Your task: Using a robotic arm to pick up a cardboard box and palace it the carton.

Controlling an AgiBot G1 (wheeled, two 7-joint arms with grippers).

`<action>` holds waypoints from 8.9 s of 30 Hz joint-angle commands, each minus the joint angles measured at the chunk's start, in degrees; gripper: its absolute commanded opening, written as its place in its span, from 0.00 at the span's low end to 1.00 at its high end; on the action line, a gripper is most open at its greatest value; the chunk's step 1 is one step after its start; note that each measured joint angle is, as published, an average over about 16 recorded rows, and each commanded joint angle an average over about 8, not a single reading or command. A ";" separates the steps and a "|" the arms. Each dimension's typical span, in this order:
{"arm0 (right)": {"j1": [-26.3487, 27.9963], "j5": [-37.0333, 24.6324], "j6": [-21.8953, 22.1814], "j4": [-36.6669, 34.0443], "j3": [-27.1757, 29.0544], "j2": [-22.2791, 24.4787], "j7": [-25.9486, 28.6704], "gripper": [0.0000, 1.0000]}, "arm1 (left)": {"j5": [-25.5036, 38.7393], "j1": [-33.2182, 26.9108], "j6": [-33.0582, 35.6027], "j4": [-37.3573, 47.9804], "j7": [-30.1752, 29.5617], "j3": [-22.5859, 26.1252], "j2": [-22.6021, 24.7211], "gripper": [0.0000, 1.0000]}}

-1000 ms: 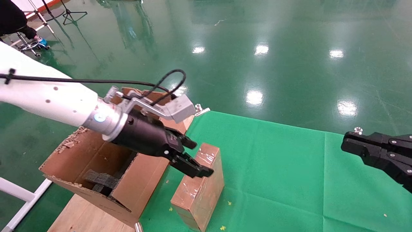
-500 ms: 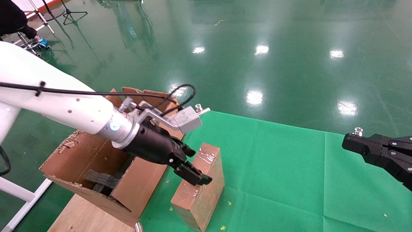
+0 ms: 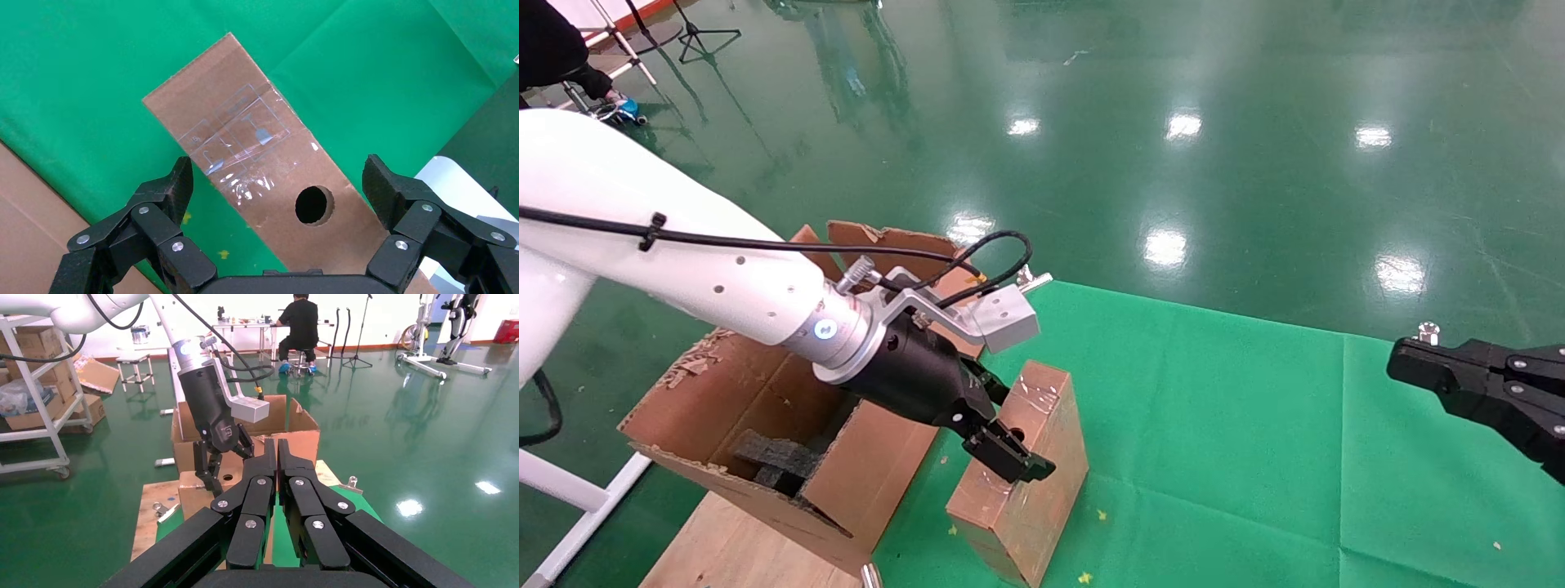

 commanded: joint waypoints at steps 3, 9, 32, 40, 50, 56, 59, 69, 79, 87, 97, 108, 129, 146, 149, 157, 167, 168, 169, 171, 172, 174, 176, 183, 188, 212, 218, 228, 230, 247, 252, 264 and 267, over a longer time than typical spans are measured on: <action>0.00 0.00 0.00 0.00 0.00 0.00 0.00 1.00 | 0.01 -0.01 0.02 0.01 0.01 -0.04 -0.01 0.09; 0.00 0.00 0.00 0.00 0.00 0.00 0.00 1.00 | -0.17 0.13 0.04 0.01 0.00 -0.23 -0.08 0.00; 0.00 0.00 0.00 0.00 0.00 0.00 0.00 1.00 | -0.37 0.22 -0.11 0.48 0.21 -0.51 -0.06 0.00; 0.00 0.00 0.00 0.00 0.00 0.00 0.00 1.00 | -3.58 -0.90 -0.70 2.44 5.55 -2.20 -1.53 0.00; 0.00 0.00 0.00 0.00 0.00 0.00 0.00 1.00 | -10.93 -10.22 0.74 14.07 20.13 -10.05 -9.22 0.00; 0.00 0.00 0.00 0.00 0.00 0.00 0.00 1.00 | -6.36 -20.07 2.32 24.05 28.15 -10.95 -13.25 0.00; 0.00 0.00 0.00 0.00 0.00 0.00 0.00 1.00 | -1.54 -24.00 2.51 28.53 32.48 -9.44 -14.70 0.00; 0.00 0.00 0.00 0.00 0.00 0.00 0.00 1.00 | 9.50 -24.97 -2.97 47.32 44.30 -3.77 -13.81 0.00; 0.00 0.00 0.00 0.00 0.00 0.00 0.00 1.00 | 10.58 -21.46 -14.61 64.53 49.30 -3.44 -9.16 0.00; 0.00 0.00 0.00 0.00 0.00 0.00 0.00 1.00 | 11.10 -18.19 -24.28 72.84 49.77 -3.32 -5.84 0.00; 0.00 0.00 0.00 0.00 0.00 0.00 0.00 1.00 | 10.66 -11.98 -34.66 76.88 50.10 -3.68 -2.88 0.00; 0.00 0.00 0.00 0.00 0.00 0.00 0.00 1.00 | 8.94 -7.63 -34.96 78.42 50.36 -4.88 -1.77 0.00; -0.02 0.02 0.02 -0.02 0.00 0.01 0.00 1.00 | 7.30 -4.23 -35.35 79.33 49.77 -6.01 -1.60 1.00; -0.02 0.02 0.01 -0.01 0.00 0.01 0.00 1.00 | 7.56 -4.86 -34.80 79.12 49.90 -5.96 -1.76 1.00; -0.02 0.02 0.01 -0.02 0.01 0.01 0.00 1.00 | 6.90 -6.07 -33.70 78.06 50.60 -6.42 -2.12 1.00; -0.02 0.02 0.01 -0.02 0.01 0.01 0.00 1.00 | 4.24 -11.93 -27.14 72.01 52.60 -8.25 -4.37 1.00; -0.03 0.02 0.03 -0.03 0.00 0.01 0.00 1.00 | 4.82 -14.09 -23.25 67.65 52.52 -7.76 -5.25 1.00; -0.03 0.02 0.03 -0.03 0.00 0.01 0.00 1.00 | 4.79 -14.02 -23.36 67.77 52.53 -7.79 -5.23 1.00; -0.03 0.02 0.03 -0.03 0.00 0.01 0.00 1.00 | 4.73 -13.93 -23.45 67.85 52.53 -7.84 -5.22 1.00; -0.03 0.02 0.03 -0.03 0.00 0.01 0.00 1.00 | 4.49 -13.66 -23.57 67.84 52.55 -8.00 -5.20 1.00; -0.03 0.02 0.03 -0.03 0.00 0.01 0.00 1.00 | 4.24 -13.44 -23.56 67.66 52.57 -8.13 -5.20 1.00; -0.03 0.02 0.03 -0.03 0.01 0.01 0.00 1.00 | 3.37 -12.69 -23.34 66.80 52.64 -8.57 -5.24 1.00; -0.04 0.02 0.03 -0.03 0.01 0.01 0.00 1.00 | 2.07 -11.66 -22.74 65.20 52.75 -9.20 -5.36 1.00; -0.04 0.02 0.03 -0.03 0.01 0.01 0.00 1.00 | -4.38 -6.40 -20.22 57.85 53.27 -12.30 -5.84 1.00; -0.04 0.02 0.03 -0.03 0.01 0.01 0.00 1.00 | -9.20 -2.46 -18.34 52.36 53.66 -14.63 -6.20 1.00; -0.04 0.02 0.03 -0.03 0.00 0.01 0.00 1.00 | -31.33 15.60 -9.70 27.15 55.45 -25.29 -7.85 1.00; -0.04 0.02 0.03 -0.03 0.00 0.01 0.00 1.00 | -36.40 19.73 -7.72 21.38 55.86 -27.73 -8.22 1.00; -0.04 0.02 0.03 -0.03 0.00 0.01 0.00 1.00 | -44.95 26.71 -4.38 11.64 56.56 -31.85 -8.86 1.00; -0.04 0.02 0.03 -0.03 0.00 0.01 0.00 1.00 | -46.70 28.14 -3.70 9.64 56.70 -32.69 -8.99 1.00; -0.05 0.02 0.05 -0.05 0.01 0.02 -0.01 1.00 | -52.84 33.10 -1.29 2.78 57.19 -35.64 -9.46 1.00; -0.05 0.02 0.05 -0.05 0.01 0.02 -0.01 1.00 | -52.34 32.72 -1.51 3.31 57.17 -35.40 -9.43 1.00; -0.05 0.02 0.05 -0.05 0.01 0.02 -0.01 1.00 | -51.77 32.28 -1.74 3.93 57.14 -35.13 -9.38 1.00; -0.05 0.02 0.05 -0.05 0.01 0.02 -0.01 1.00 | -51.70 32.23 -1.77 4.01 57.13 -35.10 -9.37 1.00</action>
